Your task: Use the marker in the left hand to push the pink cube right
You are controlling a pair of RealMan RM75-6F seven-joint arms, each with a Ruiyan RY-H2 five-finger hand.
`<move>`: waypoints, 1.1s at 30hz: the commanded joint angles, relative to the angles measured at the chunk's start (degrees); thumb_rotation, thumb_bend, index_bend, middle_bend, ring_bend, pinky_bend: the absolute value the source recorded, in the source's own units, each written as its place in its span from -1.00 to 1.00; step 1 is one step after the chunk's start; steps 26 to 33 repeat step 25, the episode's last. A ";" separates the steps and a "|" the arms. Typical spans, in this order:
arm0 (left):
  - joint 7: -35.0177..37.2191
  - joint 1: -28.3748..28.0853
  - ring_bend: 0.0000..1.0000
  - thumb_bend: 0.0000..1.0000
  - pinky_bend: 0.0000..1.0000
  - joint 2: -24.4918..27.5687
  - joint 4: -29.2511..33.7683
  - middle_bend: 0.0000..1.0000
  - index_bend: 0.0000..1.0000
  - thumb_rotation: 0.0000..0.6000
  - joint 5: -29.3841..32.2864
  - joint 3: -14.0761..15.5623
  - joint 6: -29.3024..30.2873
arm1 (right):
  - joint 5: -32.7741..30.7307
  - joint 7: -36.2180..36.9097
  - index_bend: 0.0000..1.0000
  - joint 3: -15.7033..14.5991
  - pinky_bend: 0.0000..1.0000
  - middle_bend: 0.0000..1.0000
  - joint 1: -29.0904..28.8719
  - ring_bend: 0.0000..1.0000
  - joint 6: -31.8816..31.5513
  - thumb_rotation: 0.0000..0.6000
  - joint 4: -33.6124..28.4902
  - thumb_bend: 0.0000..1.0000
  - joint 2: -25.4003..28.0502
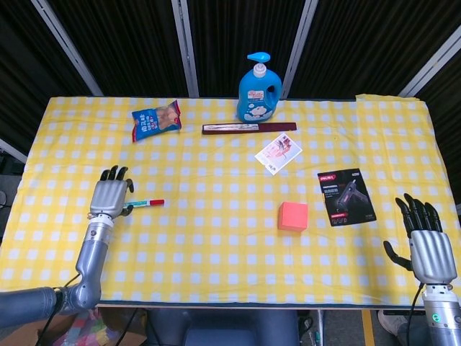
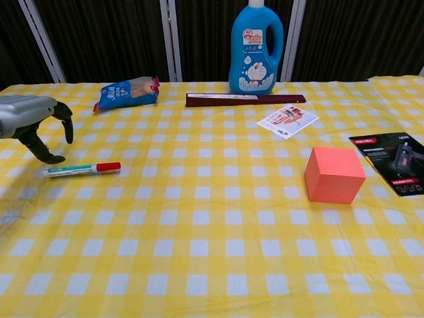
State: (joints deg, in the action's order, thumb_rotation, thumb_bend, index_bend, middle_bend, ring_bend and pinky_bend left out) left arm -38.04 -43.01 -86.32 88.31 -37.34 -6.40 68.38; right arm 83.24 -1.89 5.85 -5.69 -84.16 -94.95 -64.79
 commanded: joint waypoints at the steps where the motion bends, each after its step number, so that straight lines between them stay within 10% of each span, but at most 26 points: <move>1: 0.01 0.52 -1.00 -0.41 -0.87 0.62 0.26 -0.90 -0.28 1.00 -0.53 0.23 0.05 | -0.08 -0.02 -1.00 -0.01 -1.00 -1.00 -0.03 -1.00 0.11 1.00 -0.07 -0.24 0.06; 13: 13.32 11.00 -1.00 -0.70 -0.95 9.79 9.34 -1.00 -0.96 1.00 -18.57 3.83 11.52 | 1.31 -4.98 -1.00 -0.19 -1.00 -1.00 -0.22 -1.00 -1.04 1.00 2.21 -0.24 -0.60; 21: 21.37 21.87 -1.00 -0.78 -0.98 15.41 6.30 -1.00 -1.00 1.00 -35.82 12.52 23.70 | 0.27 -7.81 -1.00 0.20 -1.00 -1.00 -0.45 -1.00 -0.89 1.00 2.05 -0.24 -1.60; 33: 23.55 25.07 -1.00 -0.78 -0.98 16.84 5.49 -1.00 -1.00 1.00 -38.14 13.90 25.71 | 0.20 -8.62 -1.00 0.25 -1.00 -1.00 -0.55 -1.00 -0.92 1.00 1.84 -0.24 -1.87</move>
